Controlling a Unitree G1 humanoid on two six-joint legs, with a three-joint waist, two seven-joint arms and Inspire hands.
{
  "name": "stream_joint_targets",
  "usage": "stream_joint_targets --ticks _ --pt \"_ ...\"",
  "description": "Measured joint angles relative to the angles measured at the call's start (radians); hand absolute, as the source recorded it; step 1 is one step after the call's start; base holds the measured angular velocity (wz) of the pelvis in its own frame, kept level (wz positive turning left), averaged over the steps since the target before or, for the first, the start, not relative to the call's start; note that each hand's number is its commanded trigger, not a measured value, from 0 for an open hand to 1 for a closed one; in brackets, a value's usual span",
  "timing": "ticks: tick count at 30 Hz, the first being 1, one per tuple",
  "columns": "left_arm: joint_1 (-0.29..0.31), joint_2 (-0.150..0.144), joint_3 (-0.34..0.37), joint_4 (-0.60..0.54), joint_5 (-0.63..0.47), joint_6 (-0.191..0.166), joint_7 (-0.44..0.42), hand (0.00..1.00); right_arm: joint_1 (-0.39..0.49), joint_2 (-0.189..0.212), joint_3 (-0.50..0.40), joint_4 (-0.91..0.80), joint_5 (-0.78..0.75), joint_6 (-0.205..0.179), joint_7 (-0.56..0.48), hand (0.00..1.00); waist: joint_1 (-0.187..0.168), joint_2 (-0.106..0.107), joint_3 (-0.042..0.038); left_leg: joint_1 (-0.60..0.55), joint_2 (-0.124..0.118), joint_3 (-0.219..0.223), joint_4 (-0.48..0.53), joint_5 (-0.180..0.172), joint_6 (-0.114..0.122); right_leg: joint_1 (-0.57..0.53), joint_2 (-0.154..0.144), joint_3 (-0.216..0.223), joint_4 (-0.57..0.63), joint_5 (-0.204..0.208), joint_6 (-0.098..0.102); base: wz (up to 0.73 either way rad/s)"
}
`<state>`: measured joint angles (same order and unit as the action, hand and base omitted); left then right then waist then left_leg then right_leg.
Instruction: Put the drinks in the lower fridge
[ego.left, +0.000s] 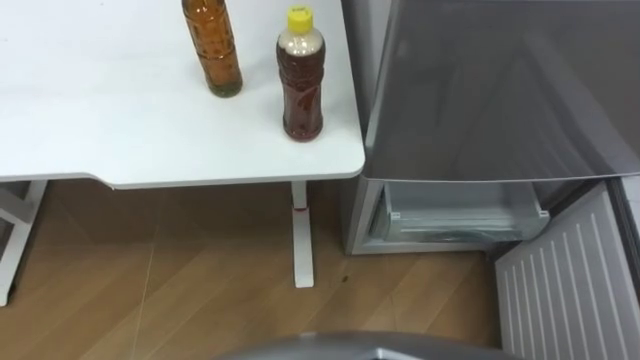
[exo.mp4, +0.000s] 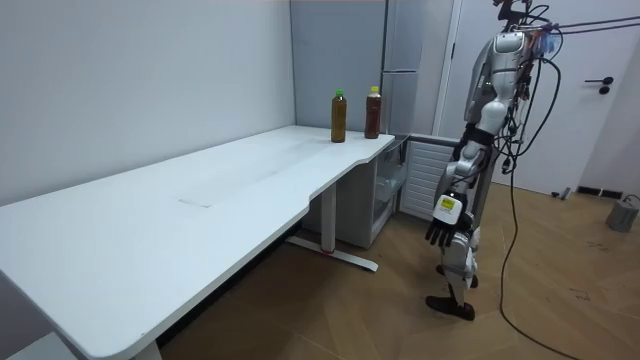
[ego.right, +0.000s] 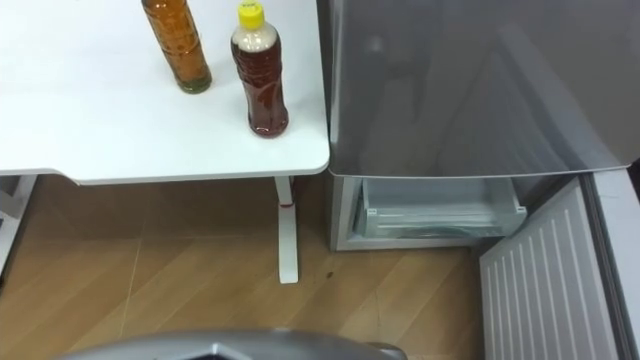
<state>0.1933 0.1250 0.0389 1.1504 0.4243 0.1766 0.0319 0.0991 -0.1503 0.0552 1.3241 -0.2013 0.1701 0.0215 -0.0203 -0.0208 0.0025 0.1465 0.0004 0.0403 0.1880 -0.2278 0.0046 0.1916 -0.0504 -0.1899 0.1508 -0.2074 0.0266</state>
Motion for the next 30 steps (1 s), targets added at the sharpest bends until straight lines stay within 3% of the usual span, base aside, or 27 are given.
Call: stream_joint_targets --ticks 8,11,13,17,19,22,23,27,30 --pt "0.019 -0.013 0.047 -0.004 -0.234 -0.007 0.053 0.00 0.000 0.001 -0.012 0.005 0.012 0.005 -0.002 0.00 0.000 -0.001 -0.0005 -0.002 -0.001 -0.001 0.000 0.000 0.000 -0.001 -0.001 -0.006 -0.002 0.000 0.000 0.00" --pt "0.025 -0.012 0.124 -0.003 -0.405 -0.011 0.093 0.00 0.001 0.001 -0.019 0.007 0.015 0.002 -0.018 0.00 0.003 0.000 -0.0006 0.000 -0.001 -0.001 0.001 0.000 0.000 0.001 -0.001 -0.004 -0.001 0.000 0.000 0.00" --pt "0.027 -0.015 0.202 -0.003 -0.593 -0.034 0.131 0.00 -0.001 0.001 -0.048 0.012 0.036 0.003 -0.025 0.00 0.006 0.000 -0.0007 0.001 -0.001 0.000 0.001 0.000 0.000 0.002 -0.002 -0.008 0.000 0.000 0.000 0.00" --pt "0.026 -0.015 0.285 -0.053 -0.851 -0.056 0.208 0.00 0.004 0.000 -0.062 0.010 0.042 0.002 -0.031 0.00 0.016 0.000 -0.0009 -0.001 -0.001 -0.001 -0.001 0.000 0.000 0.000 -0.002 -0.004 0.001 0.000 0.000 0.00" --pt "0.024 -0.015 0.331 -0.128 -1.006 -0.090 0.261 0.00 0.011 -0.002 -0.087 -0.001 0.034 -0.002 -0.031 0.00 0.032 0.004 -0.0022 0.001 0.000 0.000 -0.002 0.000 0.000 0.000 -0.001 -0.003 0.003 0.000 0.000 0.00" --pt "0.015 -0.016 0.402 -0.226 -1.150 -0.122 0.334 0.00 0.015 -0.003 -0.130 -0.010 0.036 -0.027 -0.035 0.00 0.054 0.011 -0.0049 0.004 0.001 0.000 -0.002 0.000 0.000 0.002 0.001 -0.005 0.005 0.000 -0.001 -0.02" --pt "0.016 -0.016 0.412 -0.262 -1.170 -0.126 0.354 0.00 0.019 -0.003 -0.134 -0.014 0.036 -0.031 -0.037 0.00 0.054 0.010 -0.0039 0.003 0.001 -0.001 -0.005 0.000 0.000 0.001 0.001 -0.004 0.005 0.000 -0.001 0.06" --pt "0.013 -0.014 0.432 -0.438 -1.218 -0.219 0.499 0.00 0.026 -0.005 -0.143 -0.043 0.032 -0.067 -0.057 0.00 0.062 0.017 -0.0060 -0.003 0.000 -0.002 -0.005 0.000 0.000 -0.003 0.000 -0.004 0.001 0.000 -0.001 0.01" --pt "0.012 -0.010 0.437 -0.591 -1.209 -0.270 0.600 0.00 0.039 -0.004 -0.158 -0.050 0.034 -0.103 -0.073 0.00 0.066 0.019 -0.0084 -0.005 -0.001 -0.013 -0.002 0.000 0.000 -0.003 0.000 -0.006 0.001 0.000 -0.001 0.03"
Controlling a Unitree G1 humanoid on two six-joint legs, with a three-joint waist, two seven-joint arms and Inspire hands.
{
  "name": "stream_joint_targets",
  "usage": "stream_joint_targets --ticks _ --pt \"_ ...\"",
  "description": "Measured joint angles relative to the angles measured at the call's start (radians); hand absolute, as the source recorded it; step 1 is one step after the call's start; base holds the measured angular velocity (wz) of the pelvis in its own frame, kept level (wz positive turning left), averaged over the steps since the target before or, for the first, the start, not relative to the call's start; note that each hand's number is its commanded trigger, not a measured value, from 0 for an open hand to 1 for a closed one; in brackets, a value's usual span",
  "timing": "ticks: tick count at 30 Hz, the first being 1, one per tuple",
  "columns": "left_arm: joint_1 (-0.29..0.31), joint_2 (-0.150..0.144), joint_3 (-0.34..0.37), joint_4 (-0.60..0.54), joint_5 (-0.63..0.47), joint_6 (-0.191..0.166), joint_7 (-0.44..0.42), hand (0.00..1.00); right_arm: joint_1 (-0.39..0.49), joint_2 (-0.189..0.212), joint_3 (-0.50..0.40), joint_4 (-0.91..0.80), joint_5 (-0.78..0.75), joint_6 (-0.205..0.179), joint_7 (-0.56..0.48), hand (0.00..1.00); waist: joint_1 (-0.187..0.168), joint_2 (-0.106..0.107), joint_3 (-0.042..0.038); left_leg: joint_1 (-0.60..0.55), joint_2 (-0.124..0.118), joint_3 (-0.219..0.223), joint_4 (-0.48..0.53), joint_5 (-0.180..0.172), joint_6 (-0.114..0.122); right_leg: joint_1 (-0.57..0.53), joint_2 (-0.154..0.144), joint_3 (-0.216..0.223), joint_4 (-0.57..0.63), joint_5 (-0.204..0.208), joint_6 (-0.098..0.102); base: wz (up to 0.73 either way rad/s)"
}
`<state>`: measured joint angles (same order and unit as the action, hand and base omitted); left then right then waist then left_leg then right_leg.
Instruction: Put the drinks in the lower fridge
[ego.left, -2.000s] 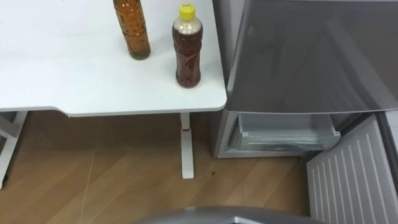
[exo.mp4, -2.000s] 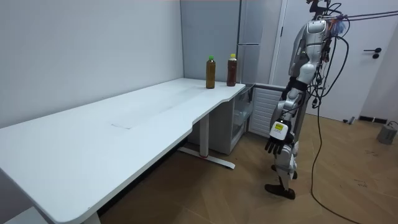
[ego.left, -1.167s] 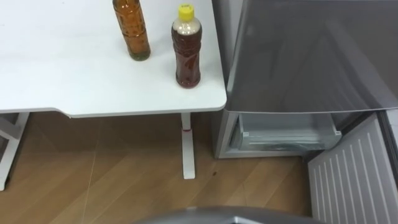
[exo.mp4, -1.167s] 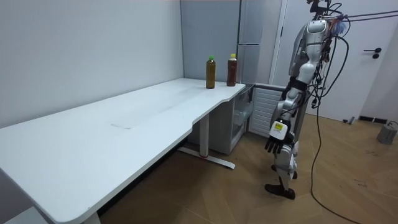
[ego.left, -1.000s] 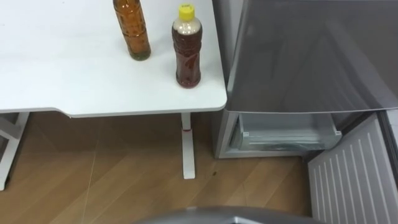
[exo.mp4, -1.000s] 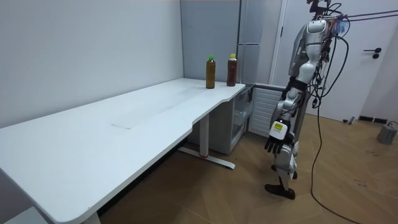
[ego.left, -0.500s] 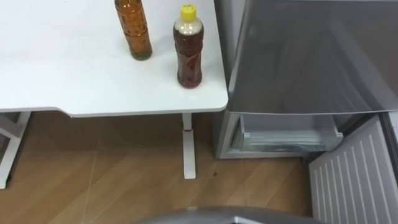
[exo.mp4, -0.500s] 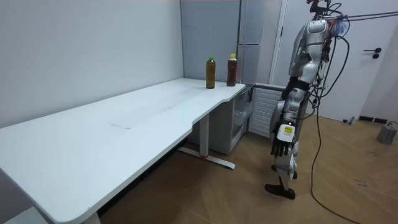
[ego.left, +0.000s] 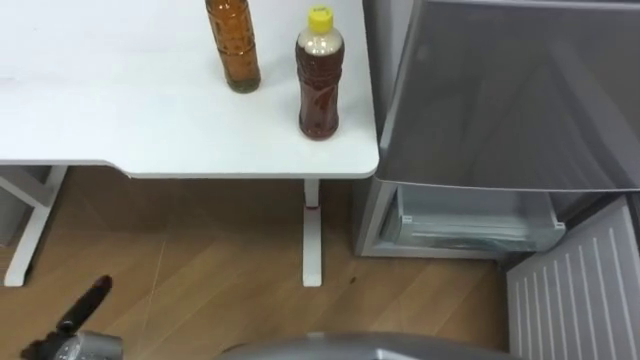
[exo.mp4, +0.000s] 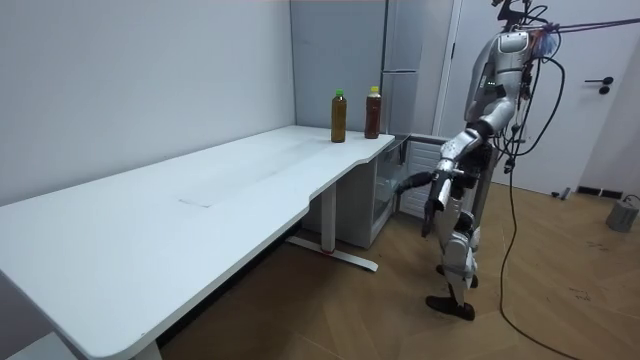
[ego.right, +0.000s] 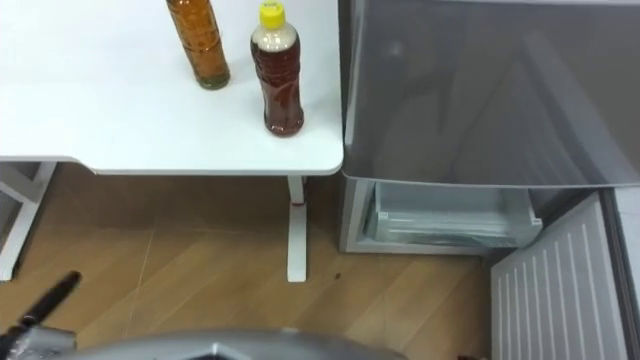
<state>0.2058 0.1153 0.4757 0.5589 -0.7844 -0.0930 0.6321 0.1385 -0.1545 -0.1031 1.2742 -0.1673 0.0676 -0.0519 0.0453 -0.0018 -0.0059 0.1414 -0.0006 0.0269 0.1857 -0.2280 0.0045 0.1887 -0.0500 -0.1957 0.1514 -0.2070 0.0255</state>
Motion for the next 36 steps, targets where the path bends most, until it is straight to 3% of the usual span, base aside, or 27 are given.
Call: stream_joint_targets --ticks 6,13,19,26,32,33,36 --pt "-0.003 0.008 -0.004 -0.313 0.075 -0.073 0.137 0.00 0.013 0.001 0.000 -0.015 -0.002 -0.017 -0.008 0.00 0.016 0.003 -0.0020 -0.010 0.000 -0.001 0.003 0.000 0.000 -0.012 0.000 0.000 0.005 0.001 0.000 0.01" --pt "-0.015 0.016 -0.008 -0.627 0.220 -0.084 0.171 0.00 0.023 0.005 0.000 -0.028 0.003 -0.031 0.001 0.00 -0.003 0.011 0.0000 -0.007 0.000 -0.013 0.001 0.000 0.000 0.002 0.000 -0.018 0.003 0.001 -0.001 0.04" --pt "-0.024 0.018 -0.047 -0.816 0.356 -0.098 0.156 0.00 0.021 0.005 0.003 -0.024 0.009 -0.035 0.012 0.00 -0.021 -0.002 0.0077 -0.010 -0.001 -0.012 0.005 0.000 0.000 0.007 -0.001 -0.021 0.002 0.001 -0.001 0.01" --pt "-0.036 0.021 -0.110 -0.931 0.375 -0.107 0.058 0.00 0.019 0.004 0.003 -0.024 0.004 -0.046 0.032 0.00 -0.046 0.000 0.0093 -0.027 -0.003 -0.022 0.015 0.001 0.000 -0.011 -0.001 -0.024 -0.001 0.001 -0.001 0.04" --pt "-0.066 0.026 -0.212 -0.934 0.475 -0.106 -0.121 0.00 -0.001 0.003 0.002 -0.001 0.004 -0.061 0.056 0.00 -0.073 -0.001 0.0127 -0.040 -0.004 -0.022 0.018 0.001 0.000 -0.015 -0.003 -0.023 -0.001 0.001 -0.001 0.01" --pt "-0.078 0.028 -0.241 -0.934 0.487 -0.097 -0.166 0.00 -0.009 0.004 0.002 0.012 0.004 -0.063 0.056 0.00 -0.077 -0.002 0.0170 -0.044 -0.005 -0.024 0.019 0.001 0.000 -0.017 -0.003 -0.025 -0.001 0.001 -0.001 0.00" --pt "-0.105 0.033 -0.296 -0.934 0.533 -0.066 -0.274 0.00 -0.022 0.002 0.002 0.015 0.004 -0.065 0.062 0.00 -0.084 -0.003 0.0159 -0.062 -0.005 -0.025 0.020 0.001 0.000 -0.037 -0.003 -0.023 0.000 0.001 -0.001 -0.01"
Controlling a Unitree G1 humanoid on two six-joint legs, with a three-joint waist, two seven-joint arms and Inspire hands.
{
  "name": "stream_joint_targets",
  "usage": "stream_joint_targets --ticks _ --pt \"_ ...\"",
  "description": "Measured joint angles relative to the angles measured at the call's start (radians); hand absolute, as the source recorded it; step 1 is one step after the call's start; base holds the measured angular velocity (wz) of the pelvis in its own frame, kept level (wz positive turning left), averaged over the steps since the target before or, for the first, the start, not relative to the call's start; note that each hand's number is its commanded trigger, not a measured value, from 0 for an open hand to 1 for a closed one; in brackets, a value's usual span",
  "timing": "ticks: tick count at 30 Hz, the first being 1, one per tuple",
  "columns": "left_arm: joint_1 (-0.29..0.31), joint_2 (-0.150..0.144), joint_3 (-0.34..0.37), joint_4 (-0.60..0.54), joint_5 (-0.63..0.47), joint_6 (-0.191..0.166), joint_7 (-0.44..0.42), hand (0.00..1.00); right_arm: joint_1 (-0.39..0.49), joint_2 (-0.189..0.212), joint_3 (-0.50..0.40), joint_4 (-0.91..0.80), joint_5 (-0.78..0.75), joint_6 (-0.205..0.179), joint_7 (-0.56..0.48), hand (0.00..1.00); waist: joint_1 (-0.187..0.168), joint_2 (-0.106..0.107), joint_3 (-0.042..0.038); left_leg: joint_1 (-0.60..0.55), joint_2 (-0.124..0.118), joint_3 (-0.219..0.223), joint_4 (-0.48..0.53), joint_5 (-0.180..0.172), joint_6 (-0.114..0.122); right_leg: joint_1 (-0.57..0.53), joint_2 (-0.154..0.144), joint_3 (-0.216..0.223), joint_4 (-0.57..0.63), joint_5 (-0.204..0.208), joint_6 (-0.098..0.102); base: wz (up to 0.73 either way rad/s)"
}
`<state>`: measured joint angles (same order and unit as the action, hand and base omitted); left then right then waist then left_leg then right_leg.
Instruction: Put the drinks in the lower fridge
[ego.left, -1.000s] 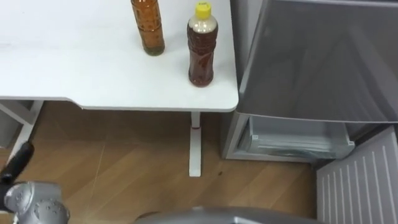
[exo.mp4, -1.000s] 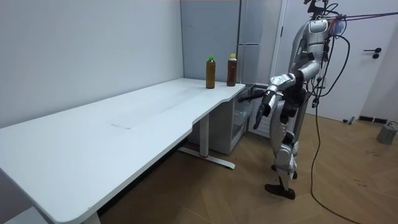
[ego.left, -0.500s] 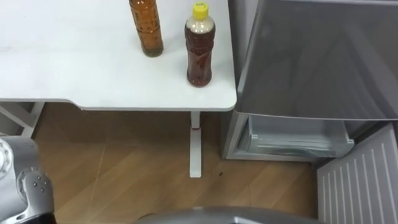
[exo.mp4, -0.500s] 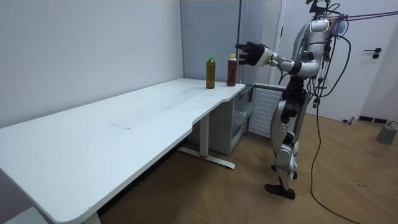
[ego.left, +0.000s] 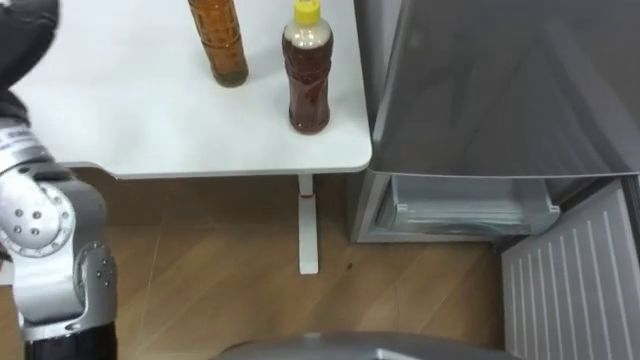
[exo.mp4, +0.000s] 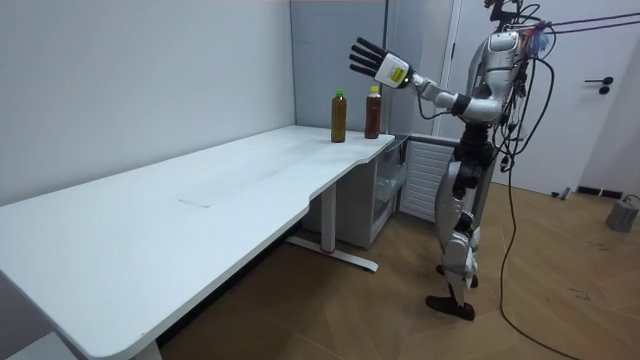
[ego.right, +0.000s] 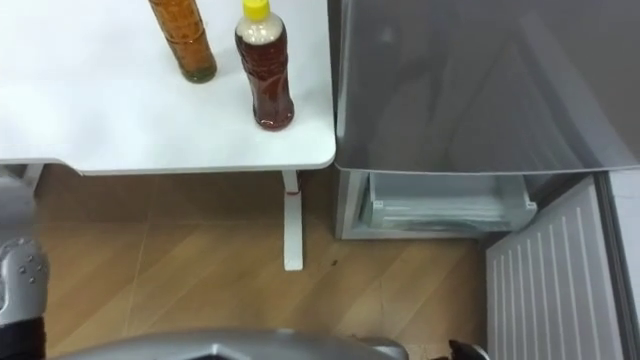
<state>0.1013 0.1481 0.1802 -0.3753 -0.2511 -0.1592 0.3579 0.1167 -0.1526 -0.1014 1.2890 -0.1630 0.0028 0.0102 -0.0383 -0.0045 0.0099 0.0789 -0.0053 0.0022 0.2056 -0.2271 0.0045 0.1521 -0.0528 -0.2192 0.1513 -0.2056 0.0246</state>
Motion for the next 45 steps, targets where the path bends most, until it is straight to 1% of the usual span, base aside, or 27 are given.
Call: stream_joint_targets --ticks 1,2,4,7,8,10,12,15,16,20,23,26,28,32,37,41,42,43,45 --pt "-0.001 0.003 -0.011 0.000 0.017 0.006 -0.040 0.00 -0.008 -0.003 0.000 0.001 -0.001 -0.001 0.003 0.00 -0.005 0.003 -0.0020 -0.005 0.001 0.004 0.000 0.000 0.000 -0.008 0.000 0.003 0.001 0.000 0.000 -0.06" --pt "-0.001 0.004 -0.014 0.000 0.018 0.009 -0.059 0.00 -0.013 -0.004 0.000 0.003 0.000 -0.002 0.004 0.00 -0.009 0.004 -0.0024 -0.006 0.001 0.005 0.000 0.000 0.000 -0.009 0.000 0.002 0.001 0.001 0.000 -0.08" --pt "-0.003 0.008 -0.031 -0.002 0.019 0.023 -0.129 0.00 -0.024 -0.012 -0.002 0.028 0.000 -0.010 0.015 0.00 -0.018 0.012 -0.0032 0.000 0.002 0.011 -0.001 0.000 0.000 -0.009 0.000 0.002 0.001 0.001 -0.001 -0.06" --pt "-0.004 0.010 -0.044 -0.039 0.029 0.046 -0.196 0.00 -0.029 -0.016 -0.001 0.028 -0.001 -0.016 0.016 0.00 -0.019 0.018 -0.0024 0.001 0.003 0.012 -0.002 0.000 0.000 -0.008 0.001 0.001 0.000 0.002 -0.001 -0.01" --pt "-0.006 0.011 -0.047 -0.046 0.029 0.046 -0.207 0.00 -0.030 -0.017 -0.001 0.028 -0.002 -0.017 0.016 0.00 -0.022 0.019 -0.0022 0.003 0.003 0.012 -0.002 0.000 0.000 -0.008 0.001 0.002 0.000 0.002 -0.001 0.00" --pt "-0.030 0.022 -0.067 -0.052 0.032 0.048 -0.237 0.00 -0.027 -0.023 0.000 0.032 -0.005 -0.017 0.016 0.00 -0.024 0.026 -0.0014 0.005 0.003 0.013 -0.004 0.000 0.000 -0.007 0.001 0.005 0.000 0.002 -0.001 0.00" --pt "-0.041 0.024 -0.073 -0.057 0.055 0.050 -0.256 0.00 -0.030 -0.028 0.001 0.035 -0.012 -0.018 0.016 0.00 -0.024 0.031 -0.0006 0.009 0.003 0.020 -0.005 0.000 0.000 -0.007 0.001 0.016 0.000 0.002 -0.001 -0.09" --pt "-0.047 0.025 -0.077 -0.059 0.076 0.051 -0.285 0.00 -0.028 -0.035 0.001 0.035 -0.019 -0.019 0.016 0.00 -0.029 0.035 -0.0024 0.017 0.003 0.022 -0.008 0.000 0.000 -0.001 0.001 0.017 0.000 0.002 -0.001 -0.04" --pt "-0.047 0.025 -0.080 -0.059 0.081 0.051 -0.294 0.00 -0.023 -0.036 0.002 0.040 -0.018 -0.019 0.016 0.00 -0.038 0.034 -0.0013 0.019 0.004 0.022 -0.007 0.000 0.000 0.003 0.002 0.020 0.000 0.002 -0.001 0.00" --pt "-0.049 0.025 -0.094 -0.070 0.096 0.057 -0.335 0.00 -0.018 -0.038 0.004 0.041 -0.018 -0.010 0.027 0.00 -0.039 0.030 0.0012 0.019 0.004 0.026 -0.006 0.000 0.000 0.004 0.003 0.029 0.002 0.002 -0.001 -0.02" --pt "-0.049 0.029 -0.116 -0.089 0.097 0.068 -0.357 0.00 -0.015 -0.039 0.015 0.047 -0.018 0.000 0.032 0.00 -0.041 0.029 -0.0003 0.019 0.005 0.026 -0.003 0.000 0.000 0.004 0.003 0.031 0.003 0.002 -0.001 0.00" --pt "-0.049 0.030 -0.130 -0.097 0.097 0.076 -0.382 0.00 -0.018 -0.042 0.033 0.058 -0.018 0.003 0.036 0.00 -0.041 0.028 -0.0033 0.020 0.005 0.026 -0.001 0.000 0.000 0.003 0.004 0.031 0.002 0.002 -0.001 0.00" --pt "-0.049 0.031 -0.136 -0.097 0.097 0.090 -0.399 0.00 -0.020 -0.042 0.040 0.072 -0.018 0.012 0.037 0.00 -0.040 0.025 -0.0084 0.021 0.006 0.026 0.000 0.000 0.000 0.002 0.004 0.031 0.001 0.002 -0.001 0.00" --pt "-0.049 0.032 -0.146 -0.097 0.097 0.111 -0.425 0.00 -0.019 -0.041 0.049 0.080 -0.018 0.022 0.039 0.00 -0.036 0.016 -0.0126 0.021 0.006 0.026 0.001 0.000 0.000 0.005 0.004 0.031 0.001 0.002 -0.001 0.00" --pt "-0.035 0.032 -0.151 -0.094 0.098 0.128 -0.447 0.00 -0.020 -0.041 0.079 0.091 -0.036 0.023 0.036 0.00 -0.037 0.006 -0.0064 0.020 0.006 0.028 0.000 0.000 0.000 0.007 0.005 0.033 0.002 0.002 -0.002 0.00" --pt "-0.030 0.032 -0.163 -0.077 0.103 0.139 -0.453 0.00 -0.020 -0.041 0.082 0.095 -0.046 0.039 0.036 0.00 -0.035 0.005 -0.0057 0.018 0.006 0.029 -0.001 0.000 0.000 0.005 0.004 0.034 0.001 0.002 -0.001 0.00" --pt "-0.030 0.032 -0.167 -0.073 0.103 0.148 -0.457 0.00 -0.021 -0.041 0.088 0.095 -0.046 0.043 0.035 0.00 -0.034 0.005 -0.0056 0.018 0.006 0.029 -0.001 0.000 0.000 0.005 0.004 0.034 0.001 0.002 -0.001 0.00" --pt "-0.030 0.031 -0.170 -0.072 0.103 0.156 -0.460 0.00 -0.021 -0.041 0.098 0.094 -0.046 0.043 0.035 0.00 -0.034 0.005 -0.0054 0.018 0.006 0.029 -0.001 0.000 0.000 0.005 0.005 0.034 0.000 0.002 -0.001 0.00" --pt "-0.030 0.031 -0.170 -0.071 0.103 0.161 -0.471 0.00 -0.021 -0.041 0.114 0.094 -0.048 0.044 0.036 0.00 -0.032 0.005 -0.0054 0.019 0.006 0.031 -0.001 0.000 0.000 0.005 0.005 0.038 0.000 0.002 -0.001 -0.02"
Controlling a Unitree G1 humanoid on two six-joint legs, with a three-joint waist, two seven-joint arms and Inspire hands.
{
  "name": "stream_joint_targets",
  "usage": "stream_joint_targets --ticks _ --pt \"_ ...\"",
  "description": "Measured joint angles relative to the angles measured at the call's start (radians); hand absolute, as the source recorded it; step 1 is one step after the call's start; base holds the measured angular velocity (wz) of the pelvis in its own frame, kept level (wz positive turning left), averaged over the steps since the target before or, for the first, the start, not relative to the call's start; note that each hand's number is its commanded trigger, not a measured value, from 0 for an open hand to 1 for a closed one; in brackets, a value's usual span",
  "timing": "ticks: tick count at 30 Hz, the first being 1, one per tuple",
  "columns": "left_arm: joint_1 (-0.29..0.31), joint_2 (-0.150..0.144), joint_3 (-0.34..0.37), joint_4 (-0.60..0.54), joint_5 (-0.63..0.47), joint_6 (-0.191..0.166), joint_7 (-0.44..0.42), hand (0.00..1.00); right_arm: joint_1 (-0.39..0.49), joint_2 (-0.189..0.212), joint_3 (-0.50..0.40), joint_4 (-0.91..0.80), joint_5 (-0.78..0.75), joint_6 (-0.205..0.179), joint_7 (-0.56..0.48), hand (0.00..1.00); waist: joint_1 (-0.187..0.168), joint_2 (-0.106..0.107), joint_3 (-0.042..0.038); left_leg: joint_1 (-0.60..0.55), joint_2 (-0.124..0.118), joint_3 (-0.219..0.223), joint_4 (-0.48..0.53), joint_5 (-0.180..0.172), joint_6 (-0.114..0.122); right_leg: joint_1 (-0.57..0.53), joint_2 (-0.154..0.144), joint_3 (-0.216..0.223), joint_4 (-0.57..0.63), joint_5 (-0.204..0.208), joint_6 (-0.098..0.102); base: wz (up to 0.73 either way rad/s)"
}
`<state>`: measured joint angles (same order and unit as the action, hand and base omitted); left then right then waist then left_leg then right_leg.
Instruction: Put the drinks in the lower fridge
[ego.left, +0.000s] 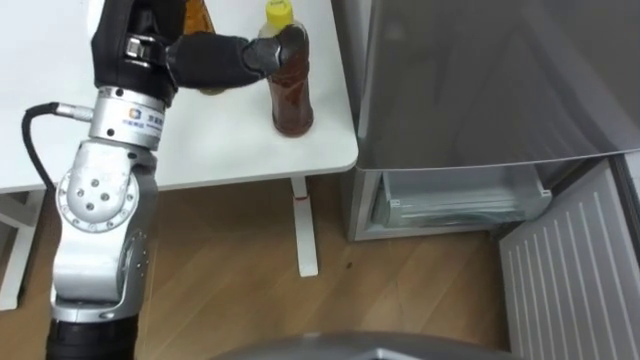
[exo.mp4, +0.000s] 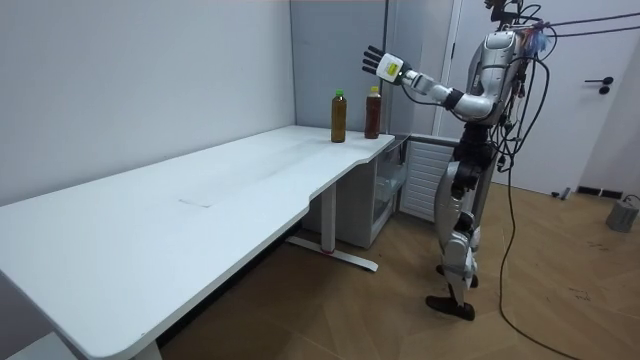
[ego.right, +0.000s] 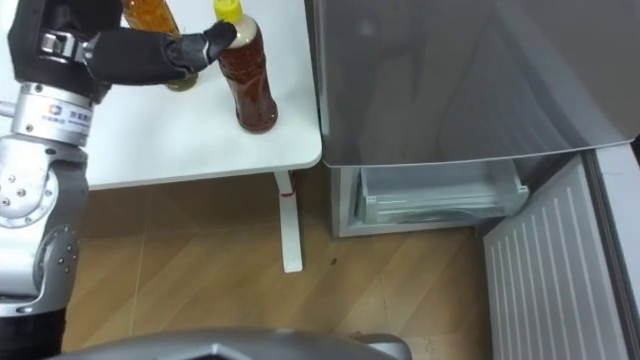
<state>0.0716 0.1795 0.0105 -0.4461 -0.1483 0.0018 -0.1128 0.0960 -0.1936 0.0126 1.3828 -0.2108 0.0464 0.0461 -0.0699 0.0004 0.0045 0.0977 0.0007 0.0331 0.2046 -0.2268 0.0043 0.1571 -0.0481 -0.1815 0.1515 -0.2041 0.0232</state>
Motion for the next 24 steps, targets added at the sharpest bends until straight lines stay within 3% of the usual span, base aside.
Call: stream_joint_targets --ticks 8,13,24 --pt "0.000 0.002 -0.005 0.000 0.003 0.015 -0.029 0.00 -0.007 0.000 0.006 -0.006 -0.002 0.020 0.001 0.00 0.001 0.001 0.0001 0.000 0.001 0.009 0.000 0.000 0.000 -0.002 0.000 0.007 0.000 0.000 0.000 -0.02" --pt "0.001 0.033 -0.015 0.031 -0.018 0.021 -0.047 0.00 -0.009 0.000 0.006 -0.022 -0.034 0.020 0.001 0.00 -0.001 0.004 0.0004 0.002 0.001 0.010 0.000 0.000 0.000 -0.001 0.000 0.007 0.001 0.000 0.000 0.00" --pt "0.001 0.034 -0.015 0.058 -0.018 0.036 -0.048 0.00 -0.008 0.000 0.006 -0.022 -0.035 0.021 -0.001 0.00 -0.002 0.006 0.0008 0.002 0.001 0.010 0.000 0.000 0.000 -0.001 0.000 0.007 0.001 0.000 0.000 0.00"
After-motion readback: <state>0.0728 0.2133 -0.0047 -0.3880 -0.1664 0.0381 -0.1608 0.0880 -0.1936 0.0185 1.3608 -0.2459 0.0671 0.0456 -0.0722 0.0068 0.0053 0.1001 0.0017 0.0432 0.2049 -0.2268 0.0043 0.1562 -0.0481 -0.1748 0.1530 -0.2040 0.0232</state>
